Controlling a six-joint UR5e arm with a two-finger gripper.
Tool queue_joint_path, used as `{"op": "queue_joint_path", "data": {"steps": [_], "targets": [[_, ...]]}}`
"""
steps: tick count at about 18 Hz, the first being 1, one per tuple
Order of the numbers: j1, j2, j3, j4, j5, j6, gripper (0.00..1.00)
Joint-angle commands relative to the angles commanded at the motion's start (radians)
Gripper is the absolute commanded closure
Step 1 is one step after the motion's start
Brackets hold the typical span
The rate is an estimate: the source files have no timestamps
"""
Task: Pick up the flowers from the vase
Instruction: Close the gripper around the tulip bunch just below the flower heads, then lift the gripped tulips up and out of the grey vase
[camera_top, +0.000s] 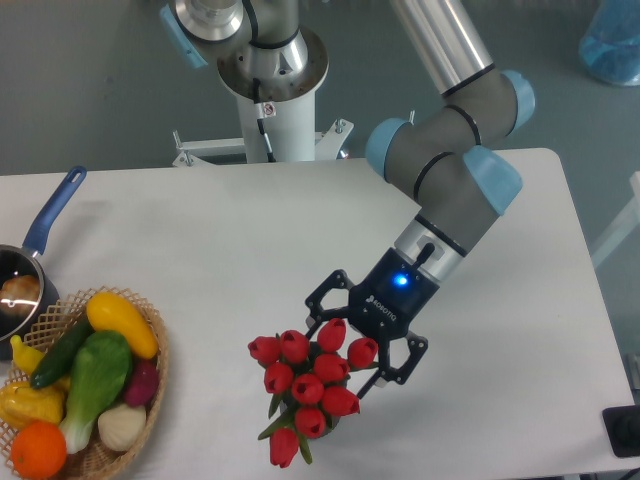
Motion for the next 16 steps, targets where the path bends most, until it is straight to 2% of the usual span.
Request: {"op": "queue_joint_path", "data": {"steps": [1, 2, 6, 8, 10, 11, 14, 16], "targets": [[-0.005, -0.002, 0.006, 0.000, 0.000, 0.003, 0.00], [-0.011, -0.003, 0.008, 0.000, 0.000, 0.003, 0.08], [-0.012, -0.003, 0.006, 0.000, -0.009, 0.002, 0.65], [-0.012, 0.000, 0.006, 0.000, -0.014, 0.002, 0.87], [-0.012, 0.004, 0.006, 0.000, -0.014, 0.000, 0.98], [-0.012, 0.008, 0.006, 0.000, -0.014, -0.001, 1.00], [-0.008, 0.020, 0.005, 0.000, -0.015, -0.006, 1.00], [-0.002, 0.049, -0.001, 0.000, -0.017, -0.015, 1.00]]}}
